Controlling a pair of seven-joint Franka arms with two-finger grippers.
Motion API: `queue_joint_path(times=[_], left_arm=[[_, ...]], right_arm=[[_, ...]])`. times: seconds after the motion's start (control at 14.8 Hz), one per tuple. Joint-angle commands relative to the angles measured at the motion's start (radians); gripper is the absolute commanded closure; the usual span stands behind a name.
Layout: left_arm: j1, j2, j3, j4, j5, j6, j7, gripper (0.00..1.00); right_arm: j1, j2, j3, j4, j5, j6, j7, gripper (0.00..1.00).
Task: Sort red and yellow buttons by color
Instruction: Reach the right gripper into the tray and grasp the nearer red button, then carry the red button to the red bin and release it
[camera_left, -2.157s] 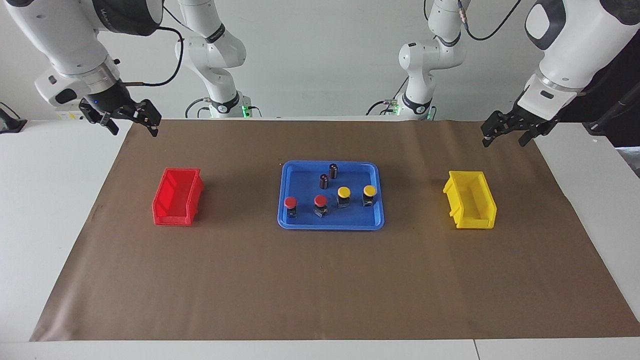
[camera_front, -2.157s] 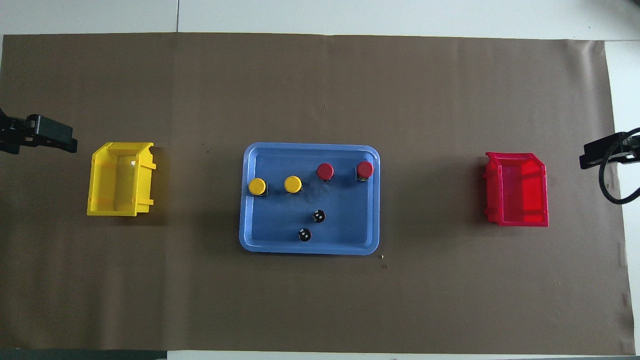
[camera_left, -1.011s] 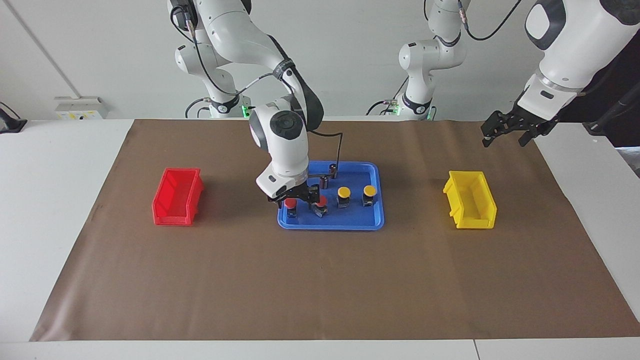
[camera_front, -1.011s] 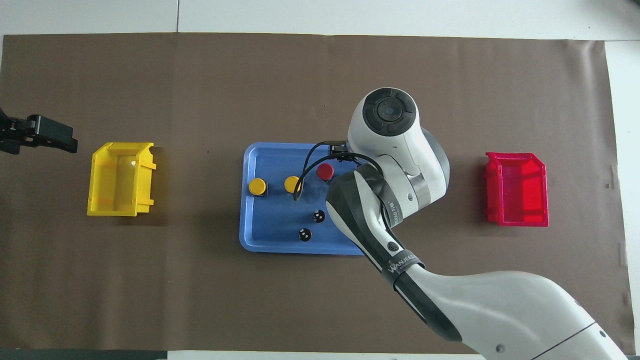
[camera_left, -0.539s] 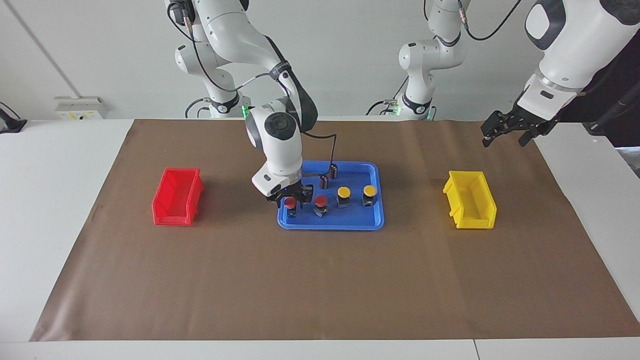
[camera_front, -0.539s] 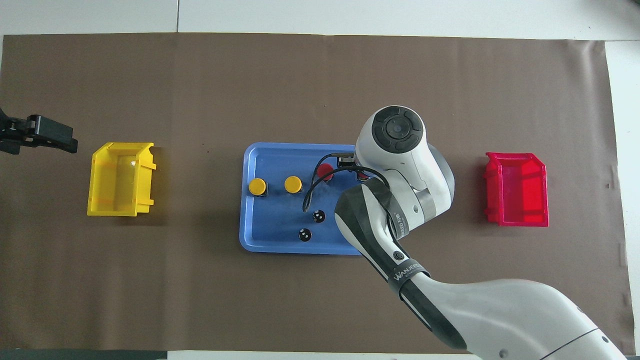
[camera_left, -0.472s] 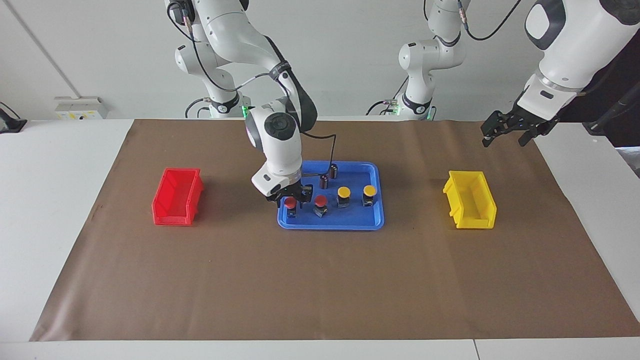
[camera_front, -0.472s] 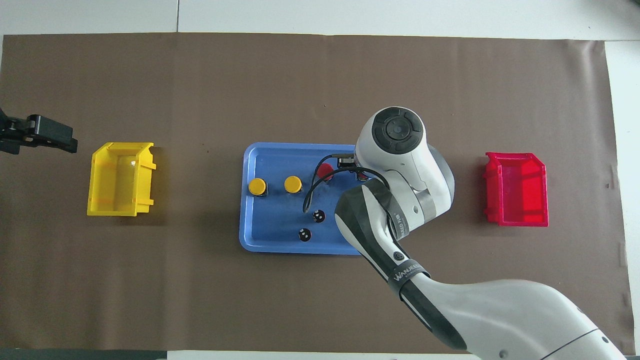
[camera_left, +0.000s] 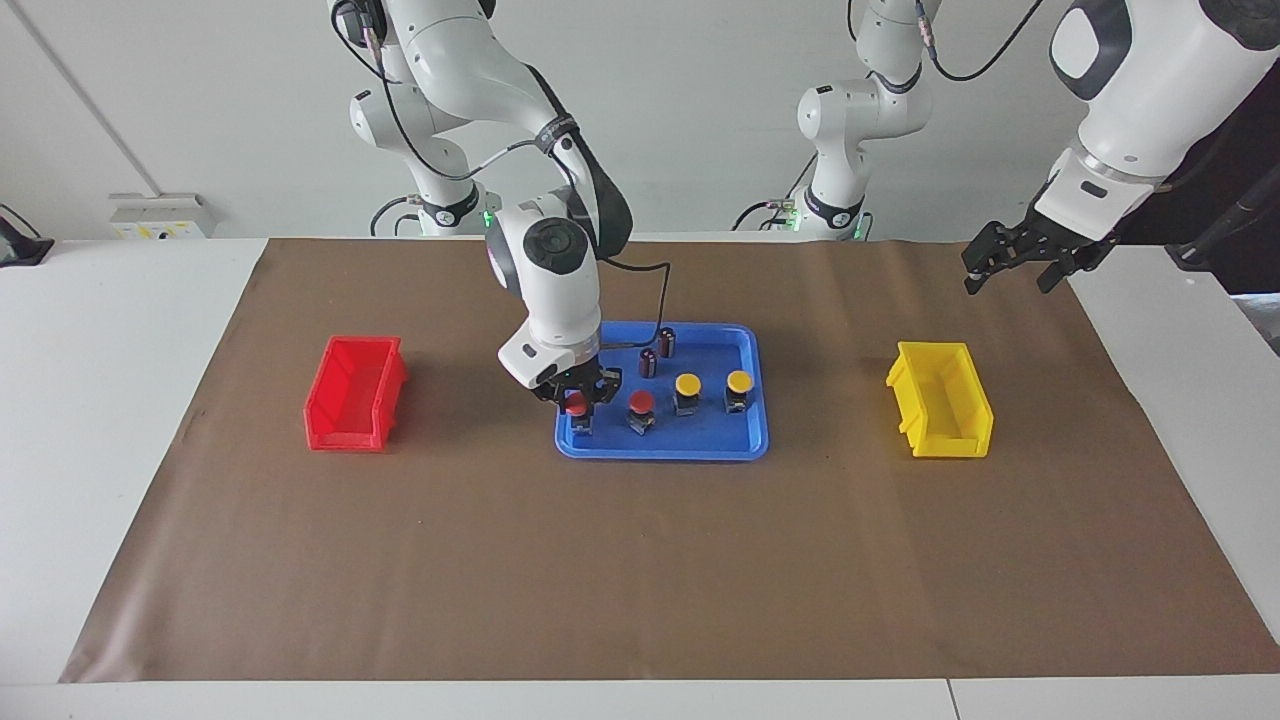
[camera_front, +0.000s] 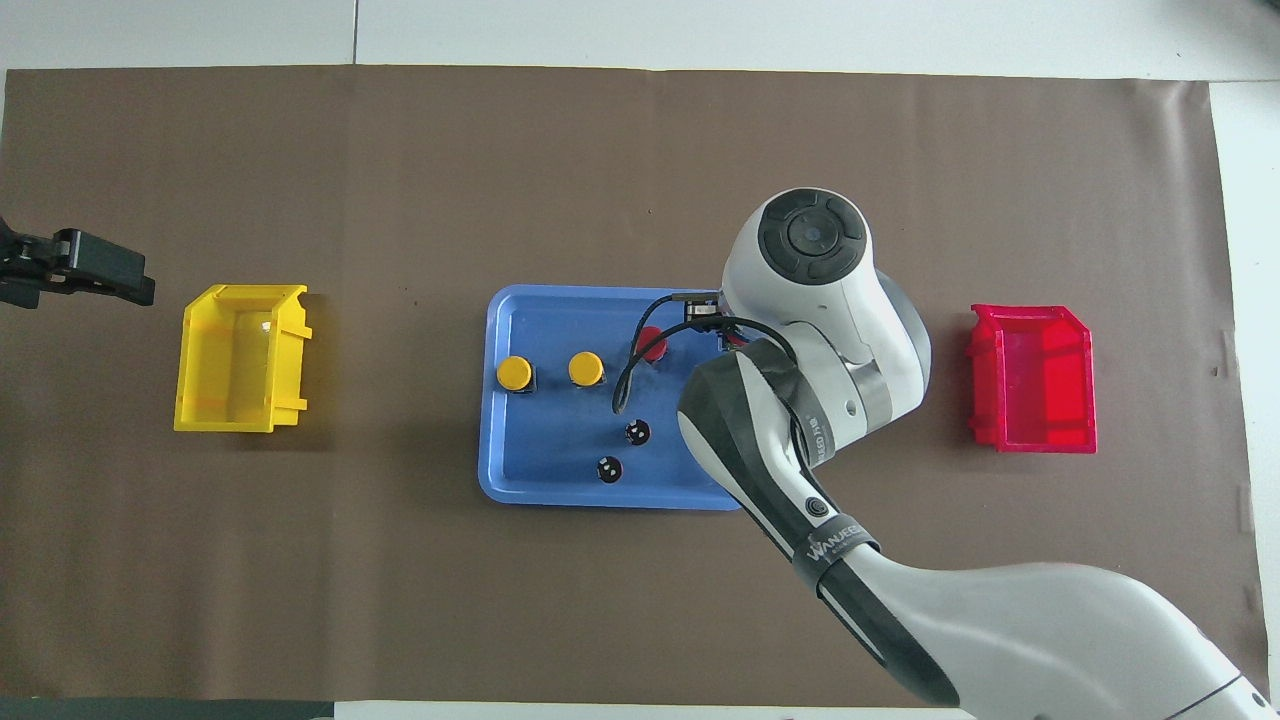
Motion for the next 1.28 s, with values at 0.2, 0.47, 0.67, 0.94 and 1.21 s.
queue_joint_path(times=[0.2, 0.47, 0.67, 0.94, 1.21], left_arm=[[0.006, -0.026, 0.001, -0.023, -0.011, -0.010, 0.009, 0.00], [0.006, -0.025, 0.001, -0.023, -0.011, -0.010, 0.009, 0.00], [0.006, -0.025, 0.001, -0.023, -0.011, -0.010, 0.009, 0.00], [0.004, -0.025, 0.001, -0.023, -0.011, -0.010, 0.009, 0.00], [0.006, -0.025, 0.001, -0.023, -0.011, -0.010, 0.009, 0.00]], right_arm=[[-0.298, -0.355, 0.001, -0.265, 0.002, -0.124, -0.402, 0.87], [-0.457, -0.459, -0.001, -0.474, 0.002, 0.028, -0.648, 0.86], [-0.493, -0.473, -0.002, -0.521, -0.014, 0.071, -0.692, 0.86], [-0.533, -0.470, -0.001, -0.580, -0.043, 0.148, -0.721, 0.86], [-0.548, -0.460, -0.001, -0.638, -0.059, 0.212, -0.734, 0.86]])
